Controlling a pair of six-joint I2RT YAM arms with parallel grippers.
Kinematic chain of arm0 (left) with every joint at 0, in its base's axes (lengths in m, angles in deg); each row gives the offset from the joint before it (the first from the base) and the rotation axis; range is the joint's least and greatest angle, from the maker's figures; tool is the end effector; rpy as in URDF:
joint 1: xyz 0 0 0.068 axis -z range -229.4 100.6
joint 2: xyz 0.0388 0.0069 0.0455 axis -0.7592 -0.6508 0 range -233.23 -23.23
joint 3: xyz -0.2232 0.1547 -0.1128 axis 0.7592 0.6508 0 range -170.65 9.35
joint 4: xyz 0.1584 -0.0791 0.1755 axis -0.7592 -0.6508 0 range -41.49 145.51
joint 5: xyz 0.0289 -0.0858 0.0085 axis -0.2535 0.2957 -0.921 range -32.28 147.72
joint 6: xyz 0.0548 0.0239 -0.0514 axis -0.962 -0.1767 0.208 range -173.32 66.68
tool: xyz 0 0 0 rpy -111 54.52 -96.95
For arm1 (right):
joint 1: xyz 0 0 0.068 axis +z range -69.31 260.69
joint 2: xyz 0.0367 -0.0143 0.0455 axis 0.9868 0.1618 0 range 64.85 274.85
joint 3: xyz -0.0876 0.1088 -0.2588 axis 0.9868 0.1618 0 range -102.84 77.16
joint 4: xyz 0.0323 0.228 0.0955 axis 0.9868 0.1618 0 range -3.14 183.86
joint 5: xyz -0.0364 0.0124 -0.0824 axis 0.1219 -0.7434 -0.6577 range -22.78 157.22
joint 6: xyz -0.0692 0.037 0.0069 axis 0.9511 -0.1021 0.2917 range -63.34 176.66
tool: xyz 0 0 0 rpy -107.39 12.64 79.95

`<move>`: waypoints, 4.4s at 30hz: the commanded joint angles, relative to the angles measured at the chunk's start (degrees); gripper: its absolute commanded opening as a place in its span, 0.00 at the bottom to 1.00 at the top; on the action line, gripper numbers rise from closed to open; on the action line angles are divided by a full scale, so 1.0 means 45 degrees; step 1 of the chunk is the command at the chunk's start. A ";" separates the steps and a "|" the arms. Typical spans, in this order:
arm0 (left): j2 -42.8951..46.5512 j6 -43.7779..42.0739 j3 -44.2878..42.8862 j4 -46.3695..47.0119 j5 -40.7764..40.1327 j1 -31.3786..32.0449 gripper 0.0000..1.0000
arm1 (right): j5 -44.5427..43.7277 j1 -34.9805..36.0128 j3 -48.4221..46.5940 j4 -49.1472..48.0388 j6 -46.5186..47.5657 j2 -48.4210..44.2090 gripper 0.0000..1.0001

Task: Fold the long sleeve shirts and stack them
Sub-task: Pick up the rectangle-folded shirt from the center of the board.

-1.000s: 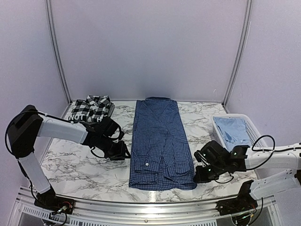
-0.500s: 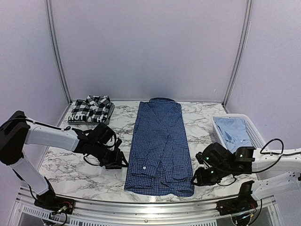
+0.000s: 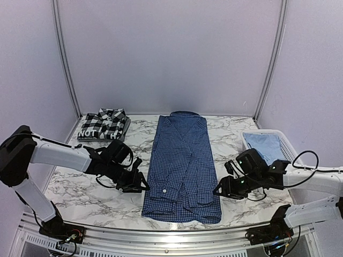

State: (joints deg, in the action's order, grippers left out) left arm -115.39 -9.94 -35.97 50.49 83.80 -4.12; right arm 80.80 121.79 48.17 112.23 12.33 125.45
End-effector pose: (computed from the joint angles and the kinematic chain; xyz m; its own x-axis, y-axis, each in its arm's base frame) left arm 0.2016 -0.2458 0.1651 -0.9718 0.1046 -0.2115 0.2227 0.7029 -0.6756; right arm 0.1290 0.1335 0.1750 -0.9659 0.0588 -0.2523 -0.0845 0.8490 0.5217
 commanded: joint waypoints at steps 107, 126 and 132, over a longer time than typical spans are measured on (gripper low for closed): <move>0.0340 0.4409 -0.1087 0.3429 0.1693 -0.0957 0.00 | 0.3890 -0.2287 -0.2546 -0.4432 -0.0115 0.3316 0.00; 0.0109 0.3115 0.0977 0.2848 0.0994 -0.0248 0.63 | 0.3524 -0.1183 -0.0414 -0.4102 -0.0285 0.2914 0.00; -0.0740 0.1256 -0.0086 0.0684 0.0011 -0.0248 0.70 | 0.3618 -0.1182 -0.0442 -0.4288 -0.0327 0.3041 0.00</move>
State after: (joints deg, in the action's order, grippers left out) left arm -116.22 2.58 -33.10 61.37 87.54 -5.24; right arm 97.31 115.95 46.37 94.26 11.21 138.89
